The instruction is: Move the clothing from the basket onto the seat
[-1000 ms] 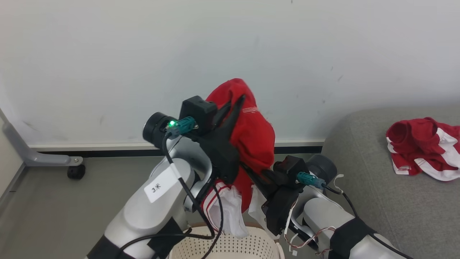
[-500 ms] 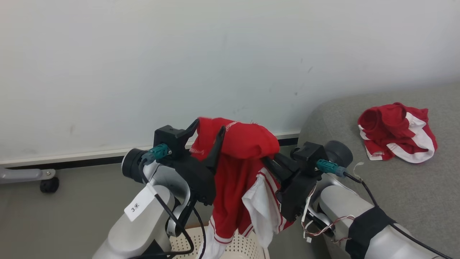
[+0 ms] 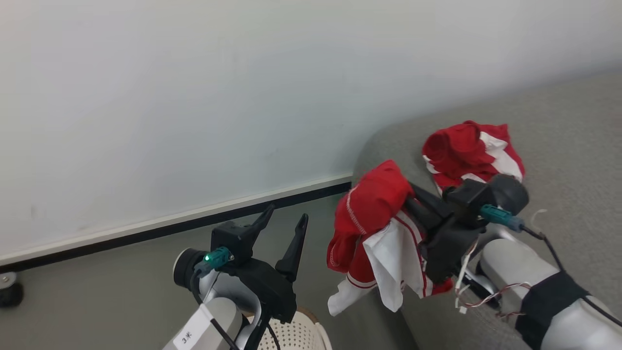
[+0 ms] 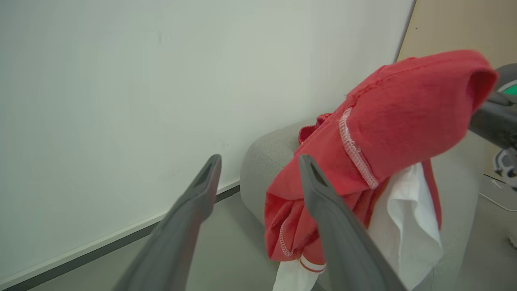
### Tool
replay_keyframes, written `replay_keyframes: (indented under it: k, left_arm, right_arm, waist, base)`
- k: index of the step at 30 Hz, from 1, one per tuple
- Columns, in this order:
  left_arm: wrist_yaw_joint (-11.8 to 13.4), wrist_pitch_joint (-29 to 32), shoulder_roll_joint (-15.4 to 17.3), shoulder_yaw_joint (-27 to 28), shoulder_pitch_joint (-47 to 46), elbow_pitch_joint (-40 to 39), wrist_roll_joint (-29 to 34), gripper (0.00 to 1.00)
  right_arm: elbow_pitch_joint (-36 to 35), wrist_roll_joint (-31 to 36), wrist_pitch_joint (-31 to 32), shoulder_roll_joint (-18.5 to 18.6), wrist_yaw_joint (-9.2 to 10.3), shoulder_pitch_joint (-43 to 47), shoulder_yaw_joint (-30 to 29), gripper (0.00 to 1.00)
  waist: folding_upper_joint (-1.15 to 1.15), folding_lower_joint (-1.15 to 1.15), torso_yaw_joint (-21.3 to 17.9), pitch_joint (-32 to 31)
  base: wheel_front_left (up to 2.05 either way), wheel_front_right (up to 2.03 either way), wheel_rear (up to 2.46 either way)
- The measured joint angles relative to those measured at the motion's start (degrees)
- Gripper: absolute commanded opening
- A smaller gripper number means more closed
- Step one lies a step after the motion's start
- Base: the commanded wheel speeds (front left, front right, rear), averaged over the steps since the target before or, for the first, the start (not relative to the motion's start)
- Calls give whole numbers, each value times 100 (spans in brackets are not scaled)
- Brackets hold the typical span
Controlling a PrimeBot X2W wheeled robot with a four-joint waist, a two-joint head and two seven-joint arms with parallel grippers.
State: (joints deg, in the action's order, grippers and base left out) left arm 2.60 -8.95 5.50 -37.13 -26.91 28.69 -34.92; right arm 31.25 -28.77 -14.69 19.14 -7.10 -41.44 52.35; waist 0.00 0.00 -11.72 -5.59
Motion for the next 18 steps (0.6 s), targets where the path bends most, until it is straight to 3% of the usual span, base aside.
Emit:
replay_keyframes:
  k: [18]
  left_arm:
    - [46, -233, -131, -318, 355, -253, 76, 100]
  right_arm:
    - [-866, -16, 0, 1118, 383, 396, -533, 0]
  waist:
    - [0, 0, -1148, 154]
  base:
    - [0, 0, 0]
